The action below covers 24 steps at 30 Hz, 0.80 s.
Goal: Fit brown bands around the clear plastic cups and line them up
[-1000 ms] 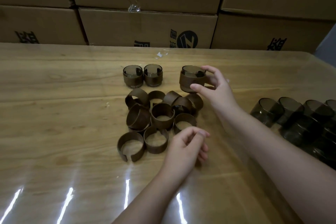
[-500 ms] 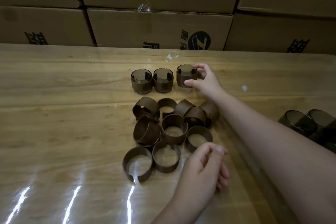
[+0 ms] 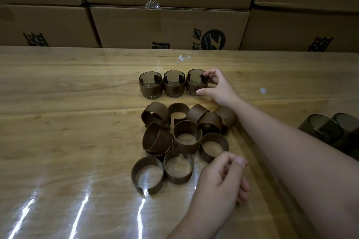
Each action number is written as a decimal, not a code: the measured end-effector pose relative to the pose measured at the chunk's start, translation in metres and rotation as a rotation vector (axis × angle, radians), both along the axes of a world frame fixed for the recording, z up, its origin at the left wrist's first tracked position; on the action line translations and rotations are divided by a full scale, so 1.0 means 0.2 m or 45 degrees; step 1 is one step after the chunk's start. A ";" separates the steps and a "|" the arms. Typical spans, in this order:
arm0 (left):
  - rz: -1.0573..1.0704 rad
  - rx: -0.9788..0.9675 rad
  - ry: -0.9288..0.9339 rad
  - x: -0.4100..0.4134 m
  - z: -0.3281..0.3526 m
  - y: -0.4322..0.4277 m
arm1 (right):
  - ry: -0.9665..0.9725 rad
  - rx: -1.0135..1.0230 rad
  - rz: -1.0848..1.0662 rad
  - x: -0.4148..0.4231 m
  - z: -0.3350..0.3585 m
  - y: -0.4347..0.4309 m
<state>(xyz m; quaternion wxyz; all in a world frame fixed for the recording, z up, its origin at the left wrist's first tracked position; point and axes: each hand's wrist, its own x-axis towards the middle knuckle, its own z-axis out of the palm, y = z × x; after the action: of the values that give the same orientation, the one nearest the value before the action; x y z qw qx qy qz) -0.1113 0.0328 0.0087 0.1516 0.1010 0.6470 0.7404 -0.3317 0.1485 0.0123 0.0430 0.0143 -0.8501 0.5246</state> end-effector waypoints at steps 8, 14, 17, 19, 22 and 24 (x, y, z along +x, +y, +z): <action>0.004 0.004 -0.001 -0.01 -0.01 0.00 | -0.017 -0.009 0.037 0.00 -0.01 0.01; -0.001 -0.038 0.014 0.00 -0.02 -0.01 | -0.059 -0.024 0.100 0.01 -0.01 0.02; 0.023 -0.050 0.009 -0.01 -0.02 -0.01 | -0.127 -0.086 0.122 0.05 0.01 0.04; 0.035 -0.052 0.010 -0.01 -0.01 -0.01 | -0.142 -0.177 0.025 0.09 0.01 0.07; 0.044 -0.049 0.003 -0.01 0.00 0.00 | -0.130 -0.242 -0.089 0.20 -0.01 0.13; 0.053 -0.066 0.011 0.00 0.01 0.00 | -0.099 -0.120 -0.079 0.29 -0.02 0.16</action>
<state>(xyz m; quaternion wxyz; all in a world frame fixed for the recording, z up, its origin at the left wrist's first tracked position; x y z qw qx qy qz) -0.1119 0.0334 0.0112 0.1360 0.0867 0.6686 0.7259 -0.2733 0.1802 0.0085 0.0270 -0.0345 -0.8255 0.5627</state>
